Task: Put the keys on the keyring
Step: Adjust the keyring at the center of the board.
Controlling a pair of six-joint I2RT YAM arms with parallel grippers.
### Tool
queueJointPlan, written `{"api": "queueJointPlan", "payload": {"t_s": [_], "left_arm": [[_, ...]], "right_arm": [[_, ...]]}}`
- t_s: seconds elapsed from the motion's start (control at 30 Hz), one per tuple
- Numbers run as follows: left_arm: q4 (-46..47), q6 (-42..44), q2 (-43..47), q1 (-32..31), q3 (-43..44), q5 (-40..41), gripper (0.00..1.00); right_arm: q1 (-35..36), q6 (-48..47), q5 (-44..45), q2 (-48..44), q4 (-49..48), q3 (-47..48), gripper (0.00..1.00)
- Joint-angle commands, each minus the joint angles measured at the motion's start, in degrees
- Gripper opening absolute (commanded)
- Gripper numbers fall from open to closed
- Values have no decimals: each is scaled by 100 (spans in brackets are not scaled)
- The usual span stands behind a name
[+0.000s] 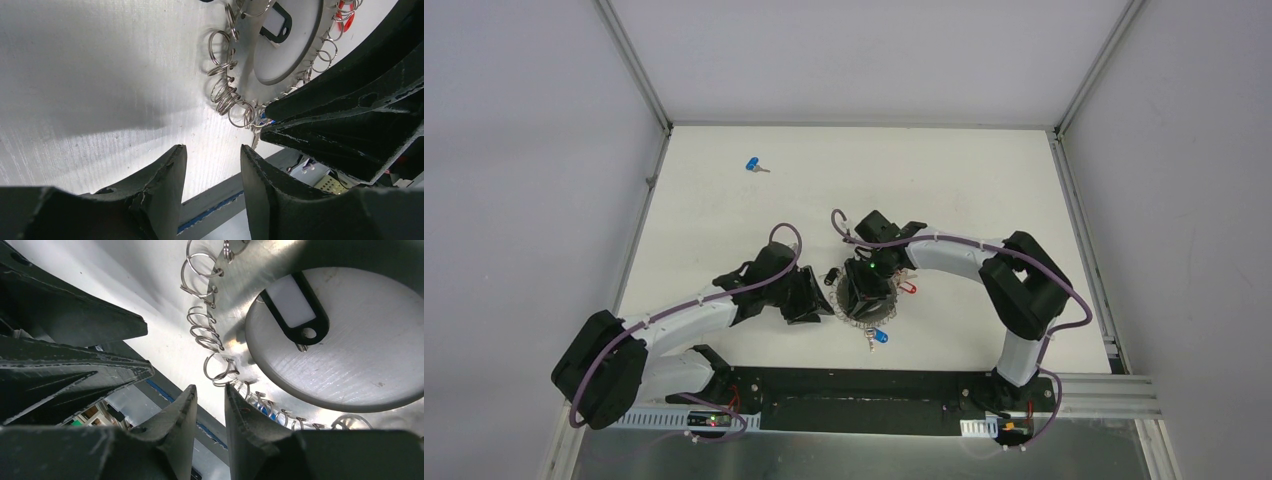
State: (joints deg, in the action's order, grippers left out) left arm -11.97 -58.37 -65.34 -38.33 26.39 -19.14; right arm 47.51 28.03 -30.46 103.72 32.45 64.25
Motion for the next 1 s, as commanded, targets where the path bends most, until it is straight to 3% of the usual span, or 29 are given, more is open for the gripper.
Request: {"api": "queueJointPlan", "payload": {"t_s": [0.0, 0.37, 0.97], "left_arm": [[212, 43, 74, -87, 48, -65, 45], [204, -69, 347, -87, -148, 42, 46], [384, -307, 469, -87, -398, 98, 44]], "right_arm": [[5, 148, -137, -37, -229, 86, 29], [5, 141, -317, 454, -128, 750, 29], [-44, 147, -211, 56, -132, 92, 29]]}}
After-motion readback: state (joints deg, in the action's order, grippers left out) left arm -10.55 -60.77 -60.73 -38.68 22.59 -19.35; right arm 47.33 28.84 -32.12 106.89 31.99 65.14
